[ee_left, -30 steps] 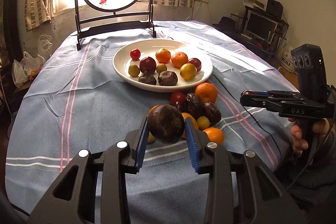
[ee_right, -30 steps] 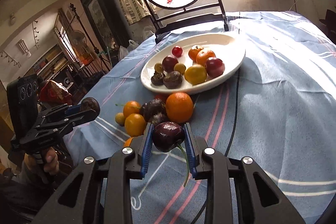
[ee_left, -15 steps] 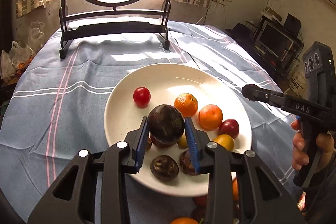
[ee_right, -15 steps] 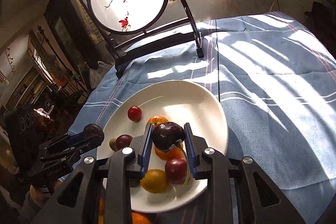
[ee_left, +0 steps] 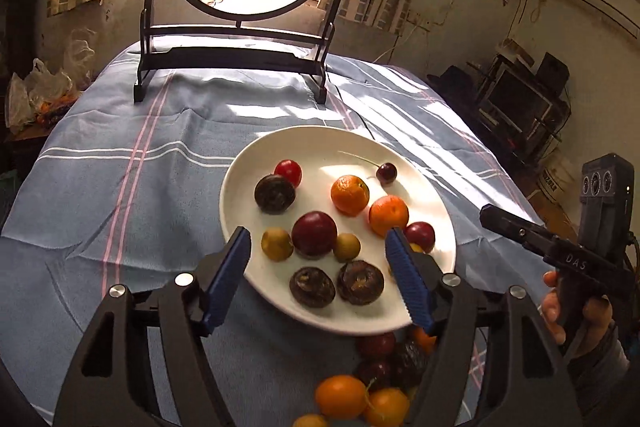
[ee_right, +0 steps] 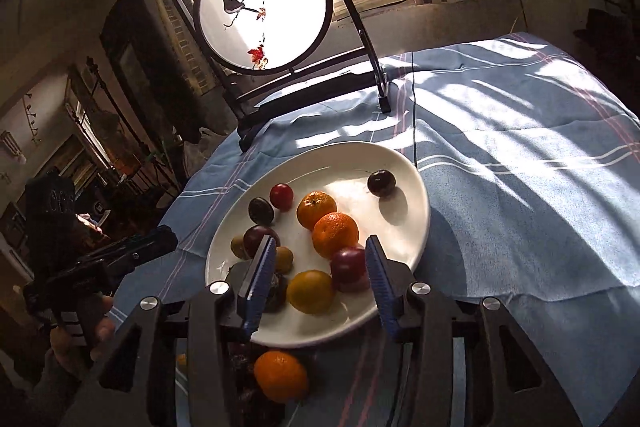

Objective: Organize fruits
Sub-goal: 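Grasp an orange with the right tool while the left tool grasps a tangerine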

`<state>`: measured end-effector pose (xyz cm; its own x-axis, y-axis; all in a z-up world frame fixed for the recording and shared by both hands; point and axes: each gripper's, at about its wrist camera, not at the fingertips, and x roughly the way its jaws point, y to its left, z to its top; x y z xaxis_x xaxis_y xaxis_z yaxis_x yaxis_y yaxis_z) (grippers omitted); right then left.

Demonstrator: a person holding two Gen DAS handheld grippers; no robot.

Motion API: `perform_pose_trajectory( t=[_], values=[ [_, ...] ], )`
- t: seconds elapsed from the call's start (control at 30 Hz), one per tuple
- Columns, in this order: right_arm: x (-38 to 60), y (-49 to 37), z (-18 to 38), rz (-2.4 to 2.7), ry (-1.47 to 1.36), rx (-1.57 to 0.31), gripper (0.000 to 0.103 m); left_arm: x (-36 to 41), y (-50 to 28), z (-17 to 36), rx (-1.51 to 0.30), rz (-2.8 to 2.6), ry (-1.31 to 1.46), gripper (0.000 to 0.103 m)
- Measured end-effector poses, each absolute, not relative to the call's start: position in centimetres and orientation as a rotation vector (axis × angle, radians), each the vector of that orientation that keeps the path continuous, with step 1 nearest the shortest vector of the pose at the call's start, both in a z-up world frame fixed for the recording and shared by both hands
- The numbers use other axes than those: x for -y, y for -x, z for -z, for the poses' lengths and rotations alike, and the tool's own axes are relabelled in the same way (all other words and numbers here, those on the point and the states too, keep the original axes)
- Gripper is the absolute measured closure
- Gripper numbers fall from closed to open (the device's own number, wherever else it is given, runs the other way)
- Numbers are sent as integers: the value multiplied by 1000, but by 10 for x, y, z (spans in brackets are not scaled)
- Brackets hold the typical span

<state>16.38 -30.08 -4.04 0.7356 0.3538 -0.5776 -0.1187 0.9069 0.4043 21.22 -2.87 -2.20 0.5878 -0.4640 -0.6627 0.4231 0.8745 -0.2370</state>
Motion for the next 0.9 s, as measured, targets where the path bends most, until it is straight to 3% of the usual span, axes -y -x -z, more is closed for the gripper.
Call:
perform_pose_trajectory(
  t=[0.4, 0.53, 0.67, 0.7, 0.73, 0.9],
  values=[
    [290, -59, 91, -250, -353, -747, 52, 1, -107, 84, -870, 545, -107, 37],
    [284, -53, 93, -266, -357, -759, 52, 5, -116, 98, -913, 517, -133, 53],
    [264, -42, 87, -325, -300, -758, 52, 15, -125, 102, -914, 506, -155, 59],
    [258, -41, 87, -343, -282, -768, 52, 15, -126, 101, -919, 523, -137, 64],
    [253, -40, 87, -364, -267, -779, 53, 16, -127, 101, -921, 537, -134, 77],
    [219, -36, 87, -452, -164, -806, 56, 16, -106, 93, -849, 540, -146, 77]
  ],
)
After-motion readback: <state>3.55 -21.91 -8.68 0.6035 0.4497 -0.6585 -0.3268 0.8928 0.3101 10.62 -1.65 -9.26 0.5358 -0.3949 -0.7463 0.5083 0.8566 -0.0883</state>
